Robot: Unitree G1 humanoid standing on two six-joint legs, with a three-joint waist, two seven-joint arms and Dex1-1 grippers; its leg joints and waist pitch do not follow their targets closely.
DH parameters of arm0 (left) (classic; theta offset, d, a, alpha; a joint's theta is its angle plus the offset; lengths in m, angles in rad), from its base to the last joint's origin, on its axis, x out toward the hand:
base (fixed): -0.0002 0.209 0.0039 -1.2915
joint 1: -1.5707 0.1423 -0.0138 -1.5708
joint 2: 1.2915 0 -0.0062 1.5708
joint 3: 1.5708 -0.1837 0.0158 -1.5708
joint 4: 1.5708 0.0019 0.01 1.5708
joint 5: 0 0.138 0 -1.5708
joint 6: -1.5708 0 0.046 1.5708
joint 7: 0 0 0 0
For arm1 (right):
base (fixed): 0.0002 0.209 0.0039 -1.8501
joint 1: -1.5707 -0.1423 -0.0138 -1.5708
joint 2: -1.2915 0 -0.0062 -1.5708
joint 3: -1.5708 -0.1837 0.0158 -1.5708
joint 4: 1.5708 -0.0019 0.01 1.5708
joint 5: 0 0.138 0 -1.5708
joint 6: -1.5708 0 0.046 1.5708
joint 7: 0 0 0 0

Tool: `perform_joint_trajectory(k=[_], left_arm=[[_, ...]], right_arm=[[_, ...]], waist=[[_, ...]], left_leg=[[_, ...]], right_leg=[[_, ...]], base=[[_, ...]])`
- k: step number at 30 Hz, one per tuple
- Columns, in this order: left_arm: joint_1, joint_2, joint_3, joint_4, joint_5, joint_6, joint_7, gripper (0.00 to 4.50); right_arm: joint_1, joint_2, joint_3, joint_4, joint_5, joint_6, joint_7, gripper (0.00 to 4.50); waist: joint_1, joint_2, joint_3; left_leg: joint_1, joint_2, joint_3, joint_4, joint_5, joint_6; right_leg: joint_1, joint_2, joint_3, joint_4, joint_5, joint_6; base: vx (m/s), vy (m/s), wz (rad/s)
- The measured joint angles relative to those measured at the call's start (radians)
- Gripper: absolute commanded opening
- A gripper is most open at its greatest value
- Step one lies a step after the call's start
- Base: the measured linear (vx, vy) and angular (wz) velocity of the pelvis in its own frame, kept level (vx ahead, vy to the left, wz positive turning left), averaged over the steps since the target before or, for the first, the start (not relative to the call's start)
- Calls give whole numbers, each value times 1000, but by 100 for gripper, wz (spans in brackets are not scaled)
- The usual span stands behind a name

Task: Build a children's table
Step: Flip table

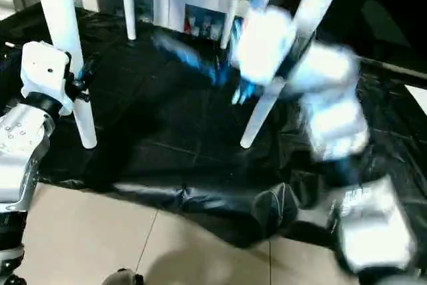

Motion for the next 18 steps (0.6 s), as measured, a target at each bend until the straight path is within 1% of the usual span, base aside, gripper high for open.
perform_joint_trajectory(k=[1, 2, 3, 4, 5, 9, 11, 12, 14, 16, 18], left_arm=[[1, -1, -2, 4, 0, 0, -11, 268], [1, -1, -3, 5, -2, 0, -22, 268], [3, -2, -5, 12, -10, 4, -34, 271], [3, -6, -7, 21, -19, 8, -40, 279], [3, -8, -7, 29, -25, 8, -44, 303], [3, -21, -5, 50, -49, 9, -51, 312], [3, -22, -1, 52, -56, 9, -51, 344], [4, -23, 2, 52, -57, 7, -50, 344], [9, -31, 13, 53, -60, 0, -47, 365], [42, -47, 33, 44, -80, -24, -45, 365], [99, -49, 47, 32, -98, -41, -47, 365]], right_arm=[[38, 15, -5, 7, -15, 20, -27, 450], [71, 22, -4, 17, -29, 37, -46, 450], [106, 26, -4, 29, -35, 58, -73, 450], [130, 35, -8, 37, -36, 71, -100, 450], [145, 45, -8, 48, -36, 81, -118, 450], [216, 93, -43, 53, -13, 109, -194, 450], [241, 103, -60, 52, -10, 110, -210, 450], [256, 111, -70, 48, -9, 110, -217, 450], [285, 129, -79, 33, -9, 109, -233, 450], [321, 153, -89, -2, -17, 105, -285, 450], [349, 180, -118, -24, -26, 107, -359, 450]], waist=[[0, 0, -1], [0, 3, 0], [0, 10, 0], [0, 15, -1], [-3, 18, -2], [-12, 19, -1], [-15, 19, -1], [-16, 19, -1], [-19, 19, -1], [-24, 19, -1], [-31, 19, -1]], left_leg=[[0, 0, 0, 0, 0, 0], [0, -1, 0, 0, 0, 0], [-1, -4, 0, 0, 0, 0], [-1, -6, 0, 0, 0, 0], [-1, -7, 0, 0, 0, 0], [0, -7, -2, -1, 0, 0], [0, -7, -2, -1, 0, 0], [0, -7, -3, -1, 0, 0], [0, -7, -4, -1, 0, 0], [2, -7, -5, -3, 0, 0], [6, -8, -6, -8, 0, 0]], right_leg=[[0, 0, 0, 0, 0, 0], [0, 0, 1, -1, 0, 0], [-2, -2, 1, -1, 0, 0], [-2, -4, 2, -1, 0, 0], [-3, -4, 3, 0, 0, 0], [-4, -4, 2, -1, 0, 0], [-5, -4, 2, -2, 0, 0], [-5, -4, 1, -2, 0, 0], [-6, -4, 1, -5, 0, 0], [-6, -4, 0, -10, 0, 0], [-4, -4, -1, -20, 0, 0]], base=[[0, 0, 0], [0, 0, 0], [0, 0, 0], [0, 0, 0], [0, 0, 0], [0, 0, 0], [0, 0, 0], [0, 0, 0], [0, 0, 0], [0, 0, 0], [0, 0, 0]])
